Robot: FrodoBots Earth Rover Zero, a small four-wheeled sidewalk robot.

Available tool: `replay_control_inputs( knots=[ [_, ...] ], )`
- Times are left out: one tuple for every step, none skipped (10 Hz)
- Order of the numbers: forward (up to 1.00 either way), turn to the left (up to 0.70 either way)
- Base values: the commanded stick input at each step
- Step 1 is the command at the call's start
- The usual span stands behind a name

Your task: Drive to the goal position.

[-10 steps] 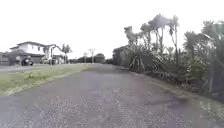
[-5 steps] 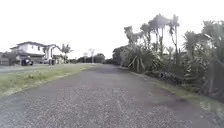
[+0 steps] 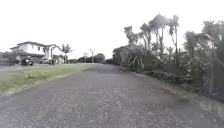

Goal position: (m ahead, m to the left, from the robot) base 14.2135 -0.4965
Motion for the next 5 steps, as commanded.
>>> replay_control_inputs(
  knots=[
    [0.07, 0.0],
    [0.06, 0.0],
    [0.06, 0.0],
    [0.06, 0.0],
    [0.06, 0.0]
  ],
)
